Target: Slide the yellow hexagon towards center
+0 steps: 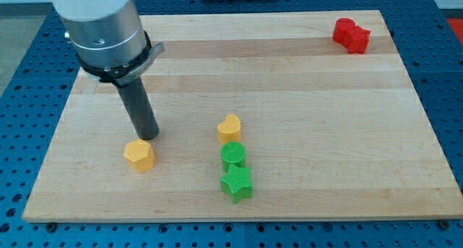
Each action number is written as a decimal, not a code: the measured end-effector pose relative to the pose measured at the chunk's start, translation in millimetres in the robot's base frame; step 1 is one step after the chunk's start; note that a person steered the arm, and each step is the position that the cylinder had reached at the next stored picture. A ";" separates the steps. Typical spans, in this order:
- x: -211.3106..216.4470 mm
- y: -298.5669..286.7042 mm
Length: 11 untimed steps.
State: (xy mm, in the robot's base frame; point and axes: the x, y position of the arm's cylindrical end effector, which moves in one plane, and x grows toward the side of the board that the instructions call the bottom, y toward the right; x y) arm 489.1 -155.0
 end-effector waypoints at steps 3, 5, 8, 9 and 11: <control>65.1 -93.8; 116.4 -52.2; 29.8 33.2; -8.5 68.8; -6.7 74.8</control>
